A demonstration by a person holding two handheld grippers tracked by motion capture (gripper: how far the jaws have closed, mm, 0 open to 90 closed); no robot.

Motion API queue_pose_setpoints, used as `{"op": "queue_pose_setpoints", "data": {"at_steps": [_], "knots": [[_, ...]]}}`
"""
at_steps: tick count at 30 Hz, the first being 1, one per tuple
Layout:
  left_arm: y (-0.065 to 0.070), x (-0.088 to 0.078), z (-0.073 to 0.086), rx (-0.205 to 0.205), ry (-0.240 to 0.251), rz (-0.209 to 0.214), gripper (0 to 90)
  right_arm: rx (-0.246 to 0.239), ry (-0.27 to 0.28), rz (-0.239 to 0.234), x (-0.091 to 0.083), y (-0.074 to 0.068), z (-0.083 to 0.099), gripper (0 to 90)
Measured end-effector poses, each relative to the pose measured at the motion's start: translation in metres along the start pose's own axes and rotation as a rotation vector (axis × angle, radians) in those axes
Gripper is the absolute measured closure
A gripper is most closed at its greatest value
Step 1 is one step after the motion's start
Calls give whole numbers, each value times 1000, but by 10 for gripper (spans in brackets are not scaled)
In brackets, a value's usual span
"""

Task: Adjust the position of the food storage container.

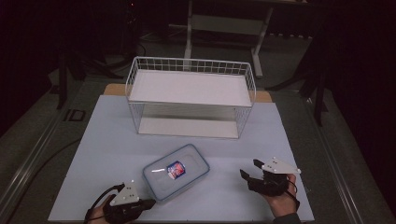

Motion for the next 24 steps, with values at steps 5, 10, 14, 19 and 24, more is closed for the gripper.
{"op": "queue_pose_setpoints", "data": {"at_steps": [5, 10, 14, 19, 24], "knots": [[-9, -5, 0, -43, 23, -15, 899, 11, 5, 1, 1, 2, -2, 337], [-27, -7, -2, -94, 31, -55, 899, 61, 36, -36, 3, 1, -12, 356], [-28, -7, -1, -98, 27, -61, 899, 59, 33, -38, 7, -1, -18, 376], [-28, -7, 4, -105, 3, -66, 899, 50, 25, -114, 22, -18, -31, 596], [-26, 0, 6, -87, -30, -68, 898, -22, -36, -183, 46, -45, -32, 821]]}}
Point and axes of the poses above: each handheld gripper's, and its own axes: x roughly forward along the jaws, z roughly out of its underside, y roughly to its right, the point moved 10 cm from there along x, roughly forward along the jaws, and after that the axes turned 1 degree about x, right-handed, at the moved point
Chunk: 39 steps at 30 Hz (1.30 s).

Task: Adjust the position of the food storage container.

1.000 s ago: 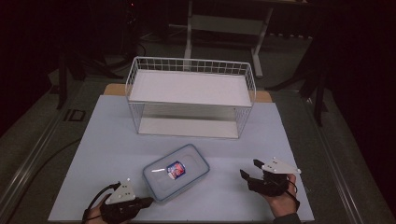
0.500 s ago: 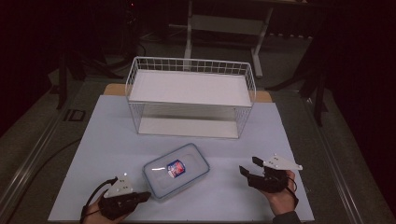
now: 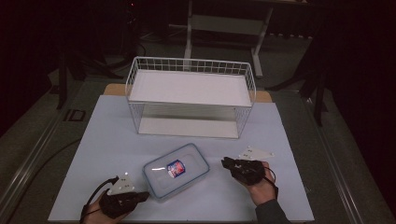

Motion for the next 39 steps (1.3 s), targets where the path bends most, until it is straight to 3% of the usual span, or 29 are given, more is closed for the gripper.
{"op": "queue_pose_setpoints", "data": {"at_steps": [3, 4, 13, 15, 18, 24, 25, 27, 31, 33, 34, 39], "knots": [[-1, 1, 0, -1, -2, -6, 897, -7, -11, -9, 5, -3, 0, 852], [-5, 3, -1, -22, -4, -11, 898, -18, -35, -25, 15, -8, 2, 896], [-18, 14, -14, -36, -17, -37, 898, -15, -82, -45, 34, -9, 4, 898], [-21, 16, -16, -37, -19, -44, 898, -13, -85, -30, 35, -6, 4, 898], [-33, 22, -24, -71, -16, -65, 899, 38, -86, -54, 34, 0, 4, 898], [-53, 29, -33, -98, -11, -95, 900, 30, -83, -96, 25, -5, 8, 898], [-60, 33, -37, -96, -14, -107, 900, 25, -85, -94, 24, -5, 8, 897], [-63, 35, -40, -100, -10, -101, 900, 19, -90, -90, 23, -5, 9, 897], [-66, 45, -48, -104, -3, -93, 899, 68, -74, -11, 26, 12, 4, 896], [-65, 48, -51, -99, -4, -96, 900, 68, -74, -11, 26, 12, 4, 896], [-67, 53, -55, -91, -6, -117, 900, 109, -94, 20, 33, 25, 7, 897], [-69, 55, -57, -102, 1, -108, 900, 105, -93, -2, 30, 25, 8, 898]]}}
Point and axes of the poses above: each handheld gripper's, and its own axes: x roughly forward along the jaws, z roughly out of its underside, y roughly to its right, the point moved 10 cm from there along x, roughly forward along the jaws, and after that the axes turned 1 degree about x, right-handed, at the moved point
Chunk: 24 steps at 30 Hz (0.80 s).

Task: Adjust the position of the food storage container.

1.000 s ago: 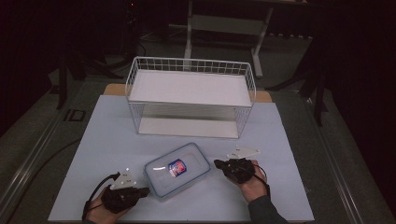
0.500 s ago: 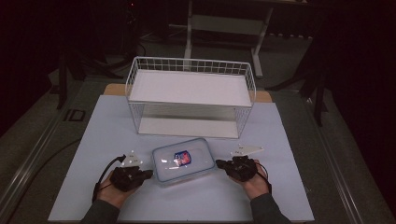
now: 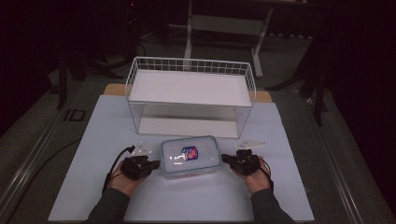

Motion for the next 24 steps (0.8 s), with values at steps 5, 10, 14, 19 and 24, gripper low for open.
{"op": "queue_pose_setpoints", "data": {"at_steps": [5, 10, 14, 19, 24], "knots": [[-5, 4, -4, -27, 12, -20, 900, -8, 6, -25, -9, -8, 5, 899], [-10, 6, -5, -56, 31, -23, 900, -21, 5, -41, -12, -15, 8, 898], [-11, 5, -2, -85, 58, -33, 863, -25, 16, -43, -15, -17, 9, 869], [-17, 4, 2, -109, 39, -56, 784, -31, 51, -38, -20, -19, 2, 765], [-34, -8, 2, -228, 102, -77, 655, -8, 81, -54, -19, -21, -3, 583]]}}
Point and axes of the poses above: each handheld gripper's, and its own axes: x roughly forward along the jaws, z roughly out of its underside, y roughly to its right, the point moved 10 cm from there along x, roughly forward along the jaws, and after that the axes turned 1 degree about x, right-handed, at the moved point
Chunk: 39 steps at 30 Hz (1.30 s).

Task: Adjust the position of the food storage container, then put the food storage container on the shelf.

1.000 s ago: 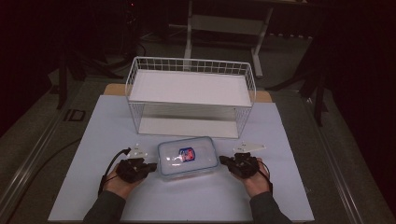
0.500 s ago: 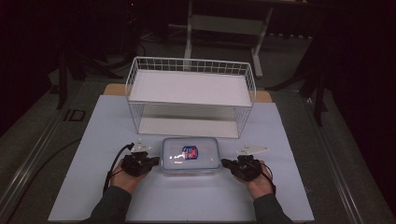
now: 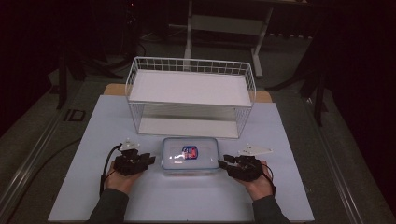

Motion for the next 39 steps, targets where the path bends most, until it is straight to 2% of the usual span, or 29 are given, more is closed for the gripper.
{"op": "queue_pose_setpoints", "data": {"at_steps": [1, 2, 3, 4, 6, 8, 12, 14, 17, 19, 20, 24, 27, 29, 30, 31, 32, 33, 34, 36, 37, 38, 39], "knots": [[0, 0, 0, 0, 0, 0, 637, 0, 0, 0, 0, 0, 0, 583], [-2, -4, -4, -6, 25, 1, 621, 2, -3, 5, 4, 0, -1, 545], [-2, -4, -4, -6, 25, 1, 609, 7, 2, 8, 6, -1, -2, 525], [-2, -7, -8, -16, 45, 6, 596, 18, 4, 9, 7, -1, -3, 496], [-2, -7, -8, -16, 45, 6, 583, 36, 5, 8, 8, -1, -5, 496], [3, -10, -13, -30, 73, 33, 562, 85, 7, -1, 11, -2, -9, 458], [14, -14, -21, -30, 97, 76, 503, 82, -1, 7, 14, -2, -12, 409], [21, -14, -25, -24, 99, 99, 447, 97, -8, -4, 16, -1, -13, 393], [25, -13, -28, -8, 92, 109, 389, 121, -17, -6, 18, 1, -13, 386], [30, -10, -30, 0, 80, 114, 375, 161, -30, -33, 23, 3, -13, 351], [33, -4, -30, -10, 64, 111, 346, 195, -53, -43, 29, 7, -12, 307], [35, 6, -31, -42, 40, 137, 322, 248, -83, -80, 38, 9, -12, 217], [40, 17, -28, -103, -6, 205, 306, 262, -103, -98, 43, 8, -14, 189], [40, 19, -27, -108, -14, 209, 290, 267, -109, -106, 45, 7, -14, 174], [39, 22, -28, -140, -18, 233, 285, 267, -127, -120, 49, 5, -13, 143], [39, 22, -28, -140, -18, 233, 284, 267, -127, -120, 49, 5, -13, 143], [39, 25, -28, -168, -26, 257, 277, 280, -137, -132, 52, 4, -12, 121], [39, 25, -28, -168, -26, 257, 267, 286, -139, -136, 53, 4, -12, 120], [40, 27, -27, -190, -37, 271, 251, 295, -140, -139, 53, 5, -13, 119], [40, 27, -27, -190, -37, 271, 242, 299, -140, -143, 54, 5, -13, 119], [42, 30, -26, -213, -51, 302, 242, 299, -140, -143, 54, 5, -13, 118], [43, 32, -26, -221, -61, 313, 225, 329, -156, -178, 56, 4, -11, 110], [44, 33, -25, -229, -66, 315, 205, 338, -162, -187, 57, 4, -10, 105]]}}
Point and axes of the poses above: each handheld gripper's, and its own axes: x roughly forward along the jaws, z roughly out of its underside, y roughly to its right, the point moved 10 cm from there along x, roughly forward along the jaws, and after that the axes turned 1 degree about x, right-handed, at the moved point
